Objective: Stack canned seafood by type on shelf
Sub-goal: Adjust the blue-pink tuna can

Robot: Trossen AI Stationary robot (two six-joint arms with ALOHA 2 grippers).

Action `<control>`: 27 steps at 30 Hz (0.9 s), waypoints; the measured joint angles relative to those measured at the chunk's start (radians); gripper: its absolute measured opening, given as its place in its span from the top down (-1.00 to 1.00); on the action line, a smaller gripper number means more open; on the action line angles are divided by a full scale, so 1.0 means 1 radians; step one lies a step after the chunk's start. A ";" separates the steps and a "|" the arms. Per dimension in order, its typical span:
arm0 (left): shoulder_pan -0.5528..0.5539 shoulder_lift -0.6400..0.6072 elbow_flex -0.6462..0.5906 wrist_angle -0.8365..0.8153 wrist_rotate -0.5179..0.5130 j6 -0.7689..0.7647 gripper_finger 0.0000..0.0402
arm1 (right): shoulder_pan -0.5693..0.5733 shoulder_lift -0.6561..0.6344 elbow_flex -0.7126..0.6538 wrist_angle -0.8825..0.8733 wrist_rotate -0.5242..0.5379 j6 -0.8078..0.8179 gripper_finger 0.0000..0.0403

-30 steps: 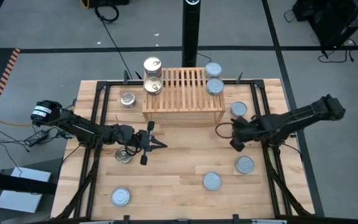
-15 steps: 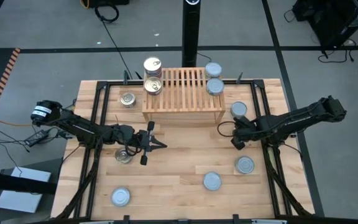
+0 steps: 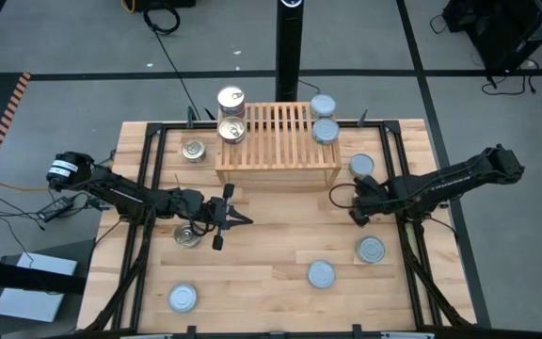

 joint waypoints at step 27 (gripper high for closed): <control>0.000 0.000 0.000 0.000 -0.001 -0.006 0.96 | -0.137 -0.001 -0.072 0.083 -0.024 -0.078 0.97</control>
